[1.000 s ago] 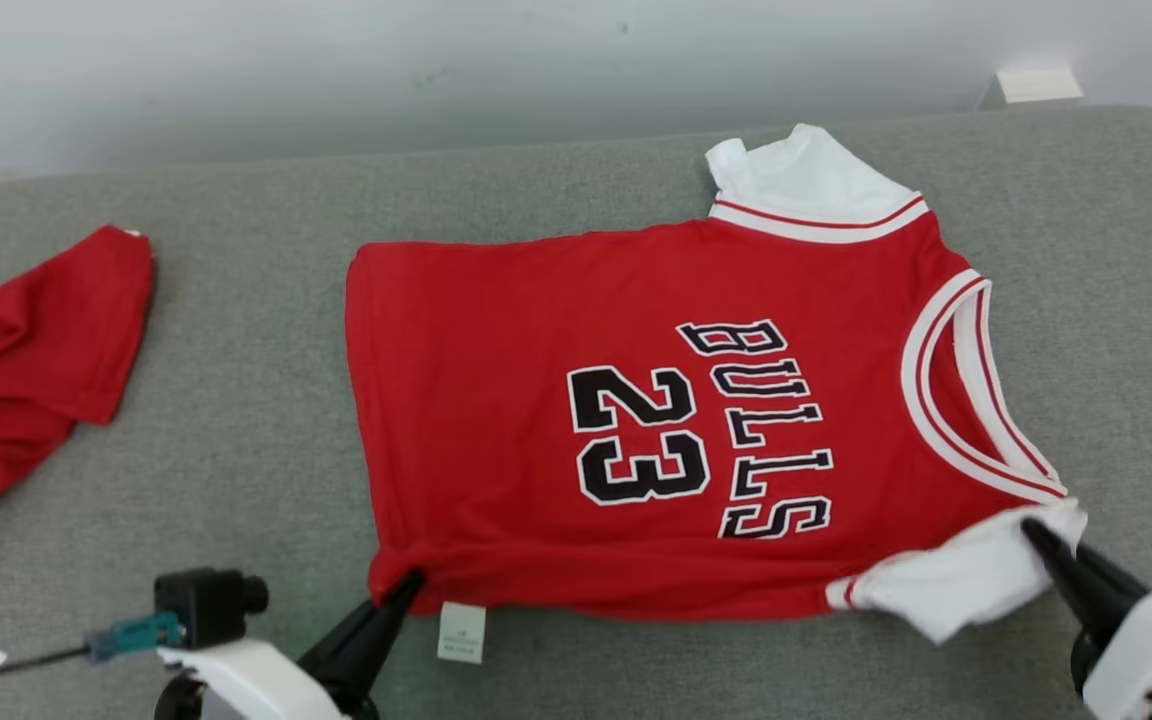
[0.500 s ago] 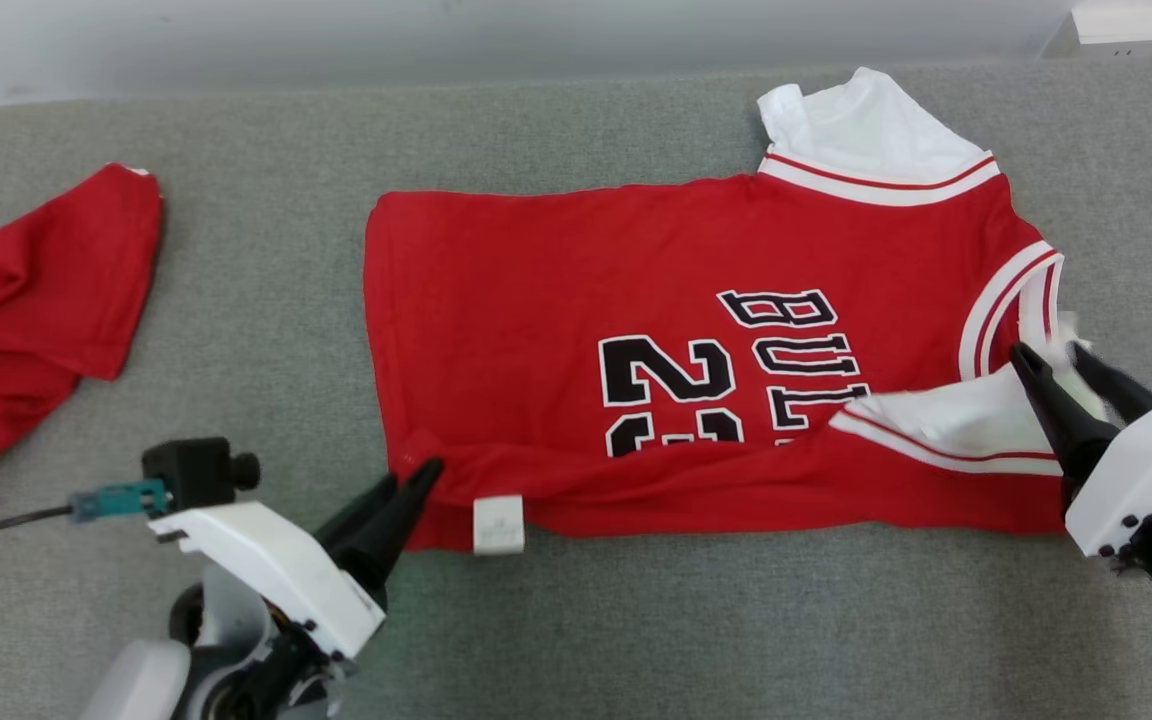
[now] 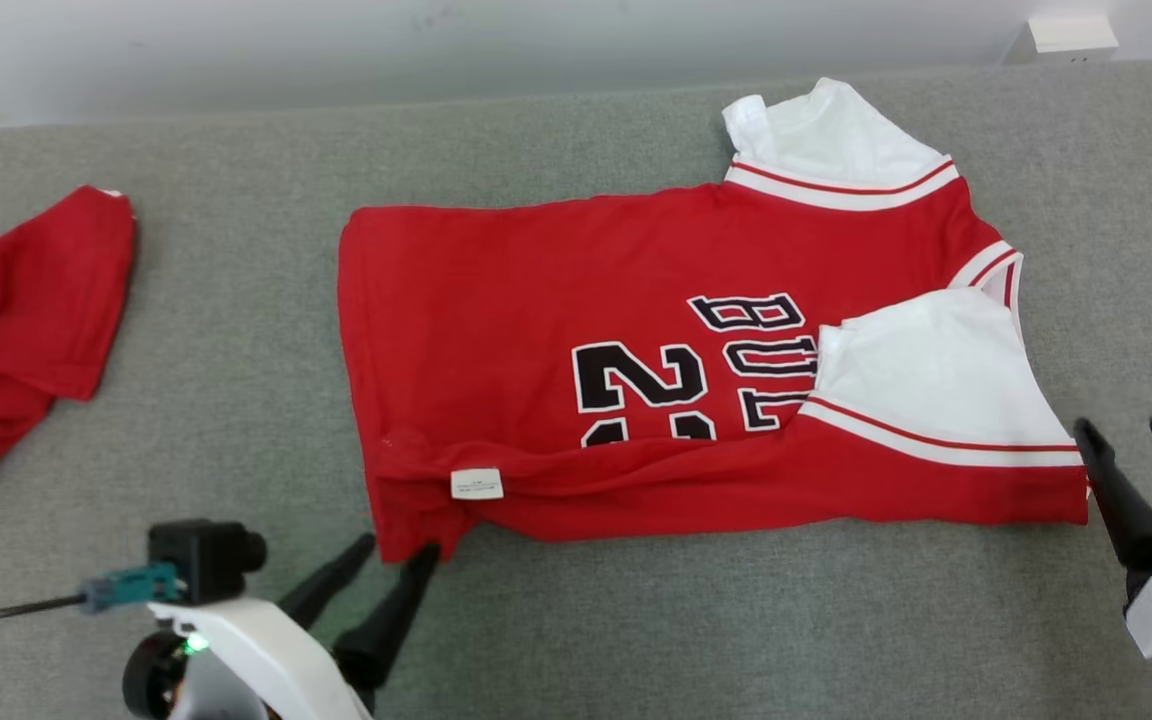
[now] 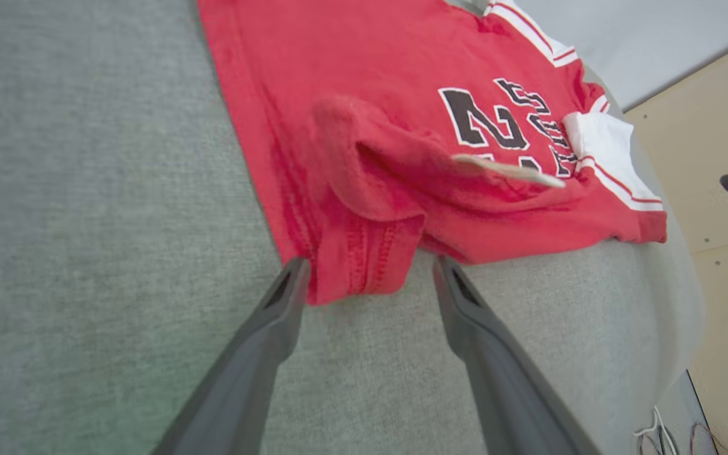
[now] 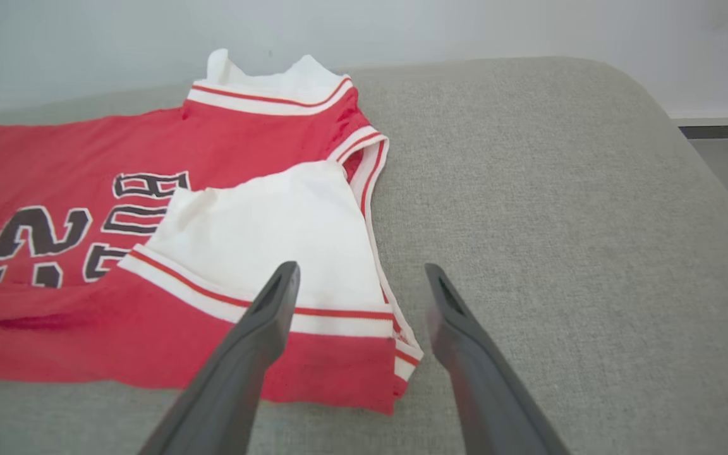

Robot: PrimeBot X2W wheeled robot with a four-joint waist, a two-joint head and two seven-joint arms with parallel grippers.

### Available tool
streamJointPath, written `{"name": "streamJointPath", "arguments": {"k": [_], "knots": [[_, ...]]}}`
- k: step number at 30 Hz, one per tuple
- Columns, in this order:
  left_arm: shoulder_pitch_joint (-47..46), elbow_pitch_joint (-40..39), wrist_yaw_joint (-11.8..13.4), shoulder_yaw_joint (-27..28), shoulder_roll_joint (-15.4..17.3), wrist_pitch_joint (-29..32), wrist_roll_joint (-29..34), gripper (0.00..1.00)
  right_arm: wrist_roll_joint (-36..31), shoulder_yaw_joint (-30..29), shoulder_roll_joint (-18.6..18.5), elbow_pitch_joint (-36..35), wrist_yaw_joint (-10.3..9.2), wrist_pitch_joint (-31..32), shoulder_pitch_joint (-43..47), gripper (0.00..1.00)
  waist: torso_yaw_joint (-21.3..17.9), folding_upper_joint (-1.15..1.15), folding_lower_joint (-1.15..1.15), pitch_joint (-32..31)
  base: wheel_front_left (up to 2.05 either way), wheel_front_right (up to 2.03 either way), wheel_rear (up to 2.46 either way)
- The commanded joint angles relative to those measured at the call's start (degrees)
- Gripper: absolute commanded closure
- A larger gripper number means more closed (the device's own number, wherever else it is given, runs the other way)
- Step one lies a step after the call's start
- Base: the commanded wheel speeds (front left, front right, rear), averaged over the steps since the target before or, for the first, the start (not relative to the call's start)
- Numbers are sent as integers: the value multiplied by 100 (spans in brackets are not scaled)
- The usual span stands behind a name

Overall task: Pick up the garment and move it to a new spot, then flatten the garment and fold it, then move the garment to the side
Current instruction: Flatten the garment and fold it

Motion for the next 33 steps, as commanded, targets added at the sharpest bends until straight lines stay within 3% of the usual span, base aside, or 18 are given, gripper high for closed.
{"name": "streamJointPath", "arguments": {"k": [1, 5, 13, 31, 32, 33], "knots": [[37, -17, -40, -32, 18, -25, 61, 0, -89, 27, -68, -3, 3, -59, 29, 0, -15, 0, 0, 29, 0, 0, 0], [-124, -3, -62, -270, 101, -110, 515, 0, -424, 210, -309, 161, 3, -365, 231, 0, -81, 0, 0, 155, 0, 0, 0], [-447, 317, 86, -420, 117, -196, 975, 0, -807, 639, -420, 593, 2, -834, -42, 0, -194, 0, 0, 310, 0, 0, 0], [-848, 1003, -88, -798, -116, -154, 1120, 0, -513, 1255, -185, 1566, 13, -347, -581, 0, -47, 0, 0, 554, 0, 0, 0], [-869, 1025, -117, -812, -125, -157, 1111, 25, -475, 1307, -205, 1592, 21, -314, -584, 0, -40, 0, 0, 548, 0, 0, 0], [-894, 1042, -131, -814, -133, -165, 1091, 59, -446, 1345, -219, 1616, 24, -299, -575, 5, -33, 0, 0, 536, 0, 0, 0]]}}
